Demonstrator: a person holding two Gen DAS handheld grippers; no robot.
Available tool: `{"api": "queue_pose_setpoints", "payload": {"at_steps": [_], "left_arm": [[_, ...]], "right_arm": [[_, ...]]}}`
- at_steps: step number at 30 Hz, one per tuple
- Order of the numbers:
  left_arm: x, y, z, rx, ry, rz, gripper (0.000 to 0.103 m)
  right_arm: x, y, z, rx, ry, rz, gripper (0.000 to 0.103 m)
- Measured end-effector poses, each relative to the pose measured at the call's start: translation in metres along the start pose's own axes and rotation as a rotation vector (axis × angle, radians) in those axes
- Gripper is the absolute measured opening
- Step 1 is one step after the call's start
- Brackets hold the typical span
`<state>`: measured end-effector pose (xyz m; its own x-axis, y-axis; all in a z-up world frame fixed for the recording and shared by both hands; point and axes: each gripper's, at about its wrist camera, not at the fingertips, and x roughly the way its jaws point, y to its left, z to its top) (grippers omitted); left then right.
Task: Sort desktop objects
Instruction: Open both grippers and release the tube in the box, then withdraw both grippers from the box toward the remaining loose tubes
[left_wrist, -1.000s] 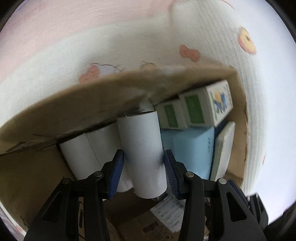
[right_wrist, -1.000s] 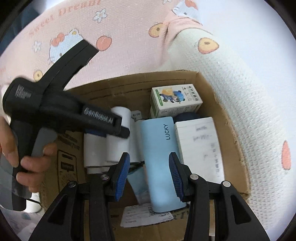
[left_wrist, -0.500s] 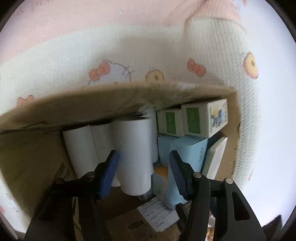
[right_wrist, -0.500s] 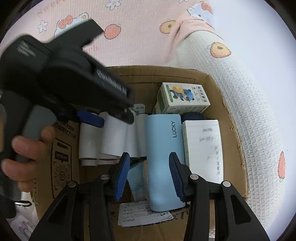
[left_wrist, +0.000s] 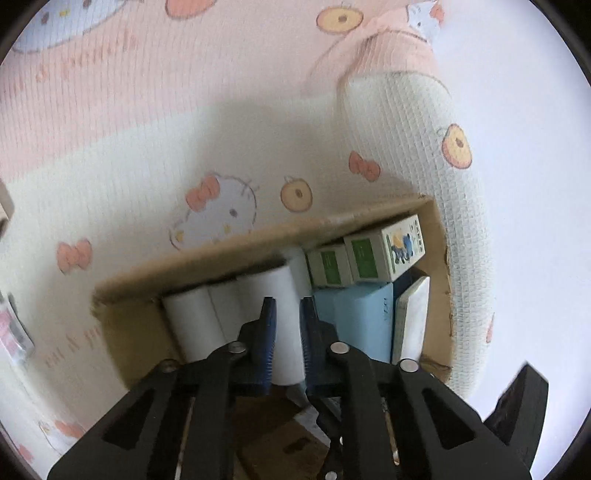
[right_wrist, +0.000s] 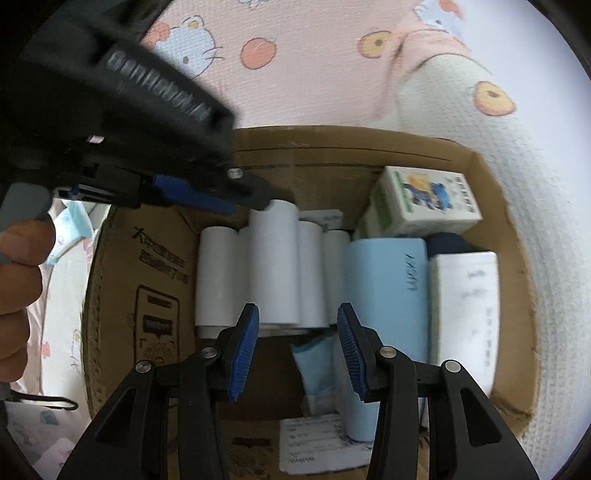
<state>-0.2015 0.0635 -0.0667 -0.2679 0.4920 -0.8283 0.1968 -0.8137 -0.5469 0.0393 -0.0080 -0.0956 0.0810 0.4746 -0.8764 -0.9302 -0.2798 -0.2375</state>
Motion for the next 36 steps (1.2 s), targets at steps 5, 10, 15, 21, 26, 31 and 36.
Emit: {"api": "queue_pose_setpoints", "payload": {"at_steps": [5, 10, 15, 21, 26, 31, 36], "left_arm": [[-0.012, 0.0, -0.001, 0.101, -0.048, -0.024, 0.014], [-0.031, 0.001, -0.004, 0.19, -0.131, 0.007, 0.014], [-0.044, 0.004, -0.006, 0.234, -0.188, 0.0, 0.014], [-0.056, 0.0, -0.014, 0.335, -0.246, -0.008, 0.022], [-0.064, 0.006, -0.021, 0.373, -0.282, -0.041, 0.048], [-0.067, 0.022, -0.026, 0.347, -0.272, -0.079, 0.055], [-0.075, 0.036, -0.034, 0.365, -0.273, -0.1, 0.056]], "right_arm": [[0.021, 0.007, 0.011, -0.026, 0.05, 0.062, 0.041], [0.038, 0.013, 0.014, -0.06, 0.083, 0.046, 0.031], [0.046, 0.007, 0.022, -0.056, 0.065, 0.089, 0.031], [0.043, 0.005, 0.027, -0.069, 0.044, 0.081, 0.031], [0.022, 0.013, 0.026, -0.098, -0.011, 0.091, 0.031], [-0.003, 0.03, 0.029, -0.184, -0.068, 0.004, 0.031], [-0.024, 0.053, 0.027, -0.247, -0.122, -0.034, 0.031]]}}
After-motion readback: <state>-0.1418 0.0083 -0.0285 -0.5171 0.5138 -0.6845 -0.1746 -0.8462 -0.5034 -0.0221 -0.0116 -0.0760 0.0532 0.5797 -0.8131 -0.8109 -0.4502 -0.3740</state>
